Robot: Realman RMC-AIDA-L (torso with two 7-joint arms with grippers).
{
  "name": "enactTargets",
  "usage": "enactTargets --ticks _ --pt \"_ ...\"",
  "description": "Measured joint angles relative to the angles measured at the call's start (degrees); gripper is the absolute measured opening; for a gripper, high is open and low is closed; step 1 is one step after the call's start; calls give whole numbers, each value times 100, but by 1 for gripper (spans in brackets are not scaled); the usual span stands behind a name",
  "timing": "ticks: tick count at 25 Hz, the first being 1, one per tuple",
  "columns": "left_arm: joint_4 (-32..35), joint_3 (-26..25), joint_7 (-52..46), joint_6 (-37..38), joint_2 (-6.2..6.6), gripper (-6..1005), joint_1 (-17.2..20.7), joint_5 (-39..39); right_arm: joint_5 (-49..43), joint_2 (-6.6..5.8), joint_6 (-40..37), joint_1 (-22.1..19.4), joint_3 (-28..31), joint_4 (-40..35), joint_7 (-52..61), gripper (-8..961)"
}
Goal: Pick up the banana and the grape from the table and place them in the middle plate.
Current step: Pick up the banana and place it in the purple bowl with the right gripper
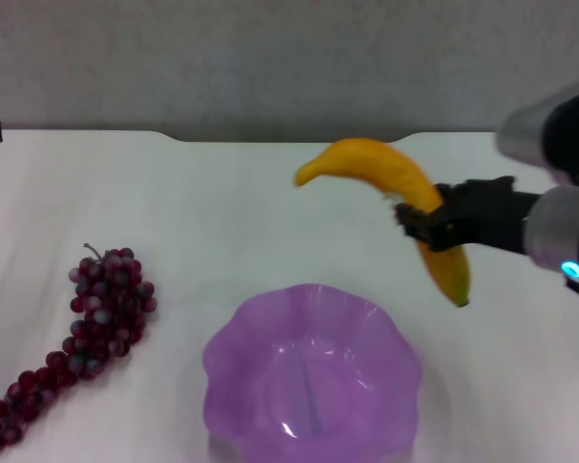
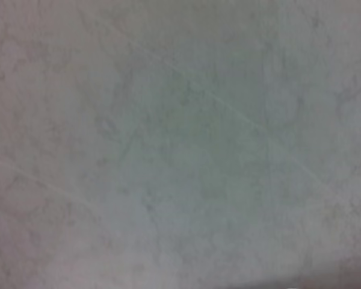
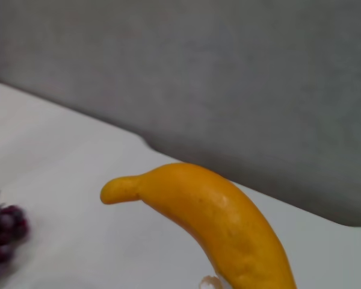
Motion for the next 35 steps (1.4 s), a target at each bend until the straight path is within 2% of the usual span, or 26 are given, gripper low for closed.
enactTargets --ticks 9,21,27,35 --pt "0 -6 0 -2 2 610 -18 0 12 -6 168 135 -554 -41 -110 494" --pt "-18 -35 0 -73 3 610 -51 0 962 -11 1113 308 -195 -91 -952 493" --pt "-120 -35 14 -226 3 610 -93 0 1109 -10 1564 497 112 279 -1010 494" --pt "-151 -34 23 -243 -4 610 -106 0 1180 6 1833 1086 123 1219 -1003 496"
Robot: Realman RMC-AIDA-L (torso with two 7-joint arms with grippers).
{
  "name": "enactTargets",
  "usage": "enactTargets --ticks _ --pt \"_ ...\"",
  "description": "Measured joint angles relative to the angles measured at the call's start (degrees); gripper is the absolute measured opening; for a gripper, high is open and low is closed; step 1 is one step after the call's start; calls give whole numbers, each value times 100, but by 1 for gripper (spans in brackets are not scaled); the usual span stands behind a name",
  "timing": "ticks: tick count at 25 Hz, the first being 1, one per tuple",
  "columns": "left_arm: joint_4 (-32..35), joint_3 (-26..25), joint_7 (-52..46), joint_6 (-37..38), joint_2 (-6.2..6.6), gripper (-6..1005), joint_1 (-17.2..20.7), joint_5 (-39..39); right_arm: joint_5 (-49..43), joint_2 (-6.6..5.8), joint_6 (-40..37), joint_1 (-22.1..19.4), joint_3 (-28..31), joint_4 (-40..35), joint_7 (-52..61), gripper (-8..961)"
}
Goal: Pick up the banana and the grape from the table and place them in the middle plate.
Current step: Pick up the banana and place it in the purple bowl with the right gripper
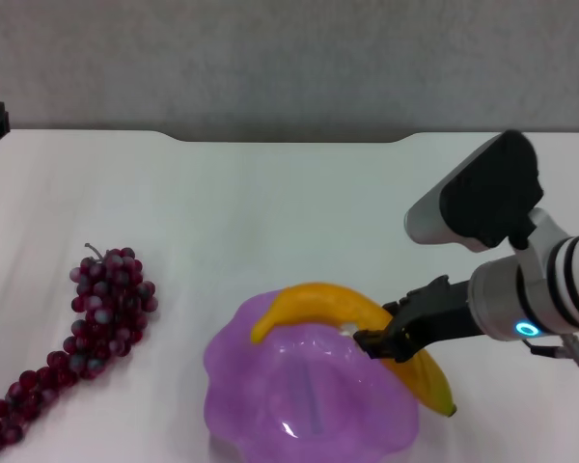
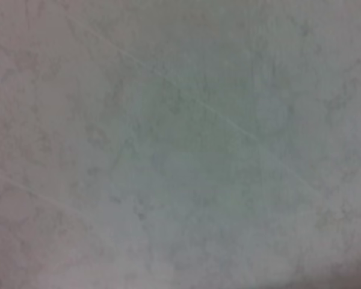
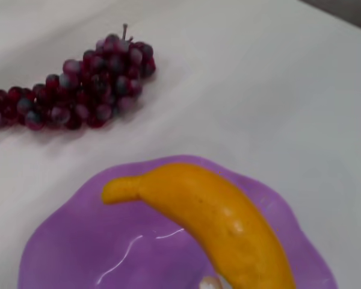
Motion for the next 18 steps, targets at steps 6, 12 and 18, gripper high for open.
enactTargets --ticks 6,12,18 --pt "0 0 2 -6 -3 611 -11 0 195 0 -96 361 30 667 -24 496" --pt "37 0 3 -24 -3 610 -68 0 224 13 -290 673 -19 1234 -27 495" --pt "51 0 3 -49 -3 610 -85 0 227 23 -361 773 -32 1378 -26 494"
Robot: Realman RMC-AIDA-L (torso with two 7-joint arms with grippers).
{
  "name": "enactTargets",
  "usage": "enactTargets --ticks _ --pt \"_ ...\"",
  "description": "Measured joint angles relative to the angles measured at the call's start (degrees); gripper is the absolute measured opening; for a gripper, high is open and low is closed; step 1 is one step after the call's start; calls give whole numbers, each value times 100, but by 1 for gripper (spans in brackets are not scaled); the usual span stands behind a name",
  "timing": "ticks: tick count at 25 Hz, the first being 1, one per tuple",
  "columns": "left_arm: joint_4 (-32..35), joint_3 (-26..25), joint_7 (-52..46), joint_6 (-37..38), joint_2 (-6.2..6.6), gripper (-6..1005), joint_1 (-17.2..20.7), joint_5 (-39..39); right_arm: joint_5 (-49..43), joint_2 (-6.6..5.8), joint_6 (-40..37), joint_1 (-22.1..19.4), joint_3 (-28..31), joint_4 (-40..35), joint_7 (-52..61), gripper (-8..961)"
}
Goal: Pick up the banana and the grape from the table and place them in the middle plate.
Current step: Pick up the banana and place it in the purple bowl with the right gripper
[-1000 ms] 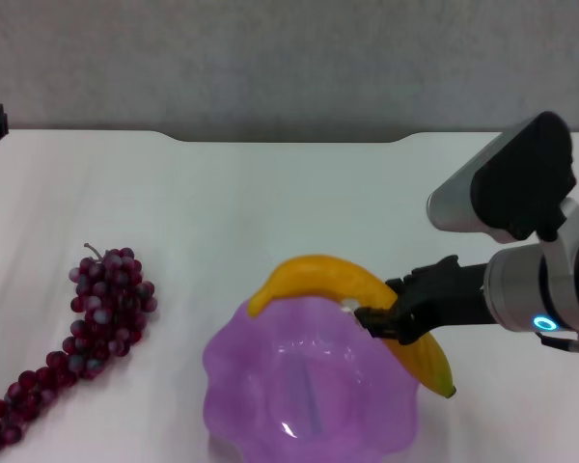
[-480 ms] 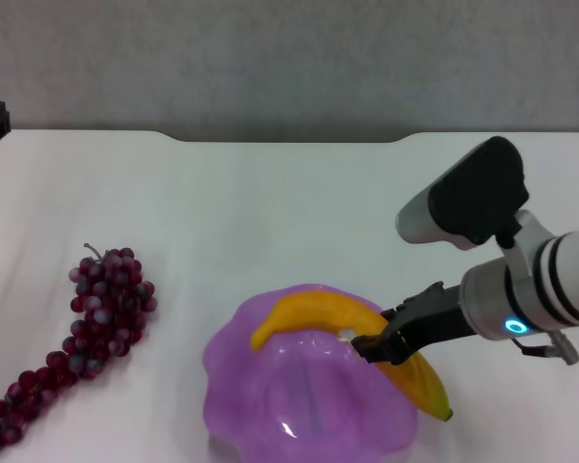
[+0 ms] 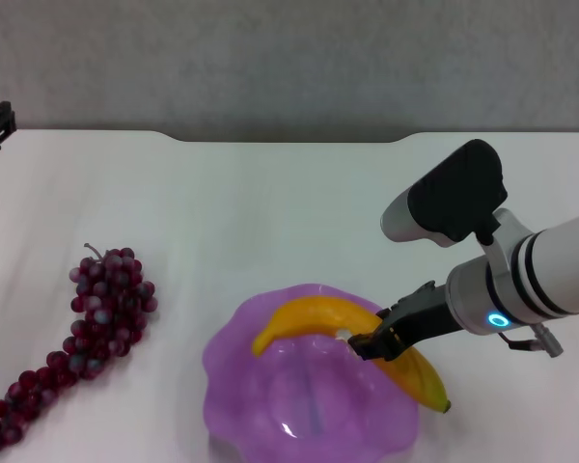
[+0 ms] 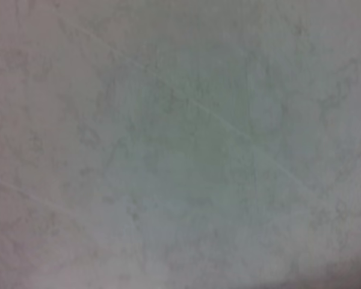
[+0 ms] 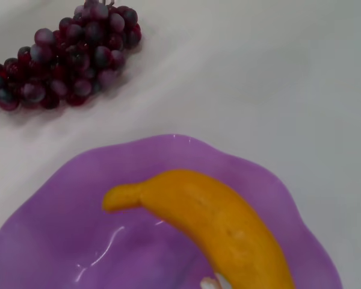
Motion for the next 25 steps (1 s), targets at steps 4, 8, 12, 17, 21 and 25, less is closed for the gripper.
enactTargets --ticks 4,8,12,17,21,25 --pt "4 -3 0 -1 1 610 0 0 0 -5 3 20 -61 -25 1 494" --pt "4 -9 0 -1 4 609 1 0 0 -1 -29 23 -42 -41 30 494" --pt "4 -9 0 -5 7 609 5 0 0 -1 -112 8 -26 -71 50 493" --pt "4 -9 0 -9 9 609 13 0 0 -10 -160 -20 -18 -109 96 499" --pt "4 -7 0 -9 7 609 13 0 0 -8 -175 -23 -15 -123 99 553" --pt "-3 -2 0 -9 4 608 25 0 0 -2 -281 -78 -14 -234 101 606"
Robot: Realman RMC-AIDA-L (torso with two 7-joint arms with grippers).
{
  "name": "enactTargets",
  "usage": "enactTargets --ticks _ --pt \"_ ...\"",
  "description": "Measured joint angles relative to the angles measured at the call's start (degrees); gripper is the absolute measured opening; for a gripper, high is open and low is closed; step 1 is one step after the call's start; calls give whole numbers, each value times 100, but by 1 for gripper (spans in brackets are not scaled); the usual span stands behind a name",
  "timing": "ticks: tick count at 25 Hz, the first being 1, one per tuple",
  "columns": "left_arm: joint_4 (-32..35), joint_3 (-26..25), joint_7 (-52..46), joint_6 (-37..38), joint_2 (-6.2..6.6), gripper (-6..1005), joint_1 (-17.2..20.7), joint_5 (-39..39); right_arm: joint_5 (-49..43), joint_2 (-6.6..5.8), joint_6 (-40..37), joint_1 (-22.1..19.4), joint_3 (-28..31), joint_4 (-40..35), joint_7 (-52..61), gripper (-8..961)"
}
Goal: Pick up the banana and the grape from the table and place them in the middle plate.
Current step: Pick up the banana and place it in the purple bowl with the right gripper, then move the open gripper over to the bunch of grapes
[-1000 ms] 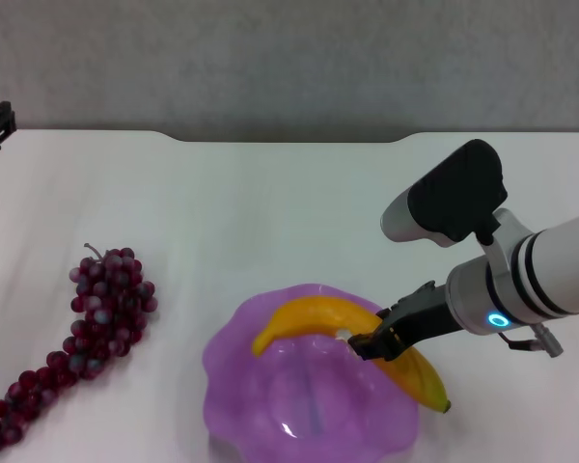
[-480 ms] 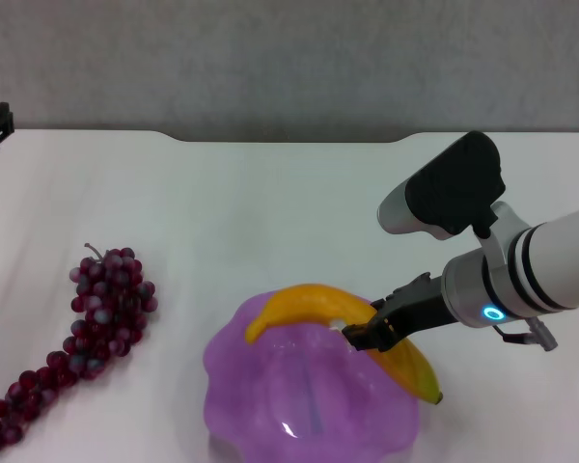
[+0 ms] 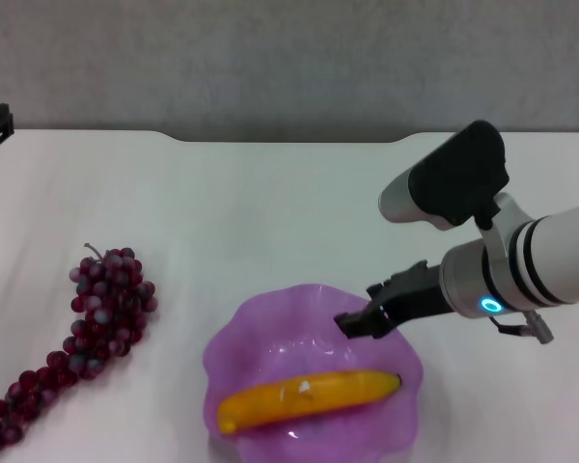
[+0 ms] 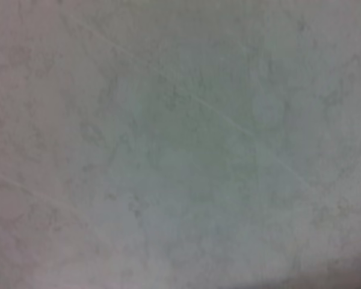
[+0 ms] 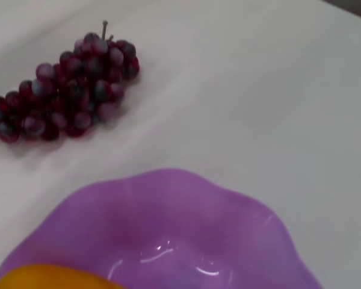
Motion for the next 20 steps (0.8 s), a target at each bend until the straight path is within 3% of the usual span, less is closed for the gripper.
enactTargets --ticks 9,16,20 --pt "-3 55 61 1 -4 608 -9 0 470 -15 -1520 -362 13 -191 -109 614" --pt "-14 81 220 43 -20 607 41 0 477 -28 -3421 -1494 27 -786 -375 612" --pt "-15 81 207 123 -24 607 79 0 480 -18 -4219 -1930 -21 -881 -557 611"
